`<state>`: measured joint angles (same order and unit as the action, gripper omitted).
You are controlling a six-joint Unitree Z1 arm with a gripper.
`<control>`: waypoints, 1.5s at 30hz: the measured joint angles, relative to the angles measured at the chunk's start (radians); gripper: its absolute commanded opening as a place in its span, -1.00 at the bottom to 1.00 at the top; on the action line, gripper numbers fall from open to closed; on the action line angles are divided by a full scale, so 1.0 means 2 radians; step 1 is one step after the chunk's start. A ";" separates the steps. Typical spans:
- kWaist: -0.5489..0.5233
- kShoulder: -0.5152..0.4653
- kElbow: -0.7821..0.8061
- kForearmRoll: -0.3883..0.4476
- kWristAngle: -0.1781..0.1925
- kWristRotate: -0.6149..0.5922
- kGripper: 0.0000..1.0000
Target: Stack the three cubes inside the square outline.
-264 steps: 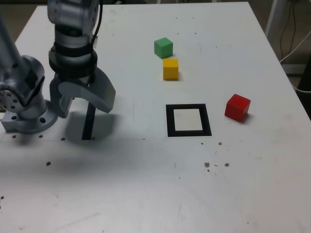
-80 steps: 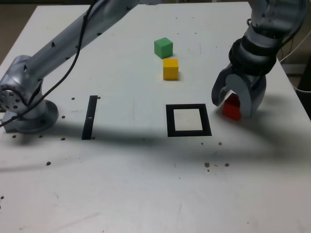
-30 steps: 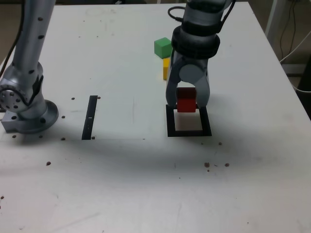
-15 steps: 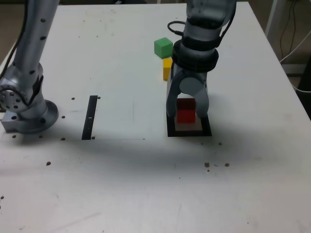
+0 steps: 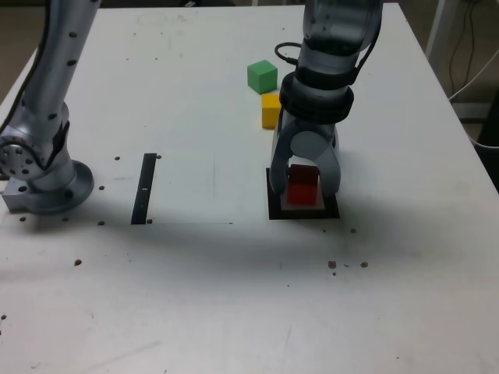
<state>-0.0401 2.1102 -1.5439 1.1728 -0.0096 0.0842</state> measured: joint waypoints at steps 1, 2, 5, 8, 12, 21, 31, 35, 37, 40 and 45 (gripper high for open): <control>0.000 0.000 0.001 0.000 0.000 0.000 0.95; 0.000 0.000 0.001 0.000 0.000 0.000 0.95; 0.001 0.000 0.004 0.000 -0.001 0.000 0.95; 0.002 -0.002 0.008 -0.001 0.000 0.000 0.95; 0.005 -0.016 0.013 -0.001 0.004 0.000 0.95; 0.046 -0.056 -0.007 0.046 0.034 0.010 0.95; 0.135 -0.058 -0.043 0.071 0.036 0.069 0.95; 0.168 -0.057 -0.059 0.080 0.043 0.096 0.95; 0.182 -0.056 -0.064 0.085 0.045 0.101 0.95; 0.200 -0.043 -0.079 0.095 0.047 0.123 0.95; 0.229 -0.016 -0.097 0.097 0.050 0.149 0.95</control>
<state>0.4174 2.0783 -1.7382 1.3668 0.0902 0.3824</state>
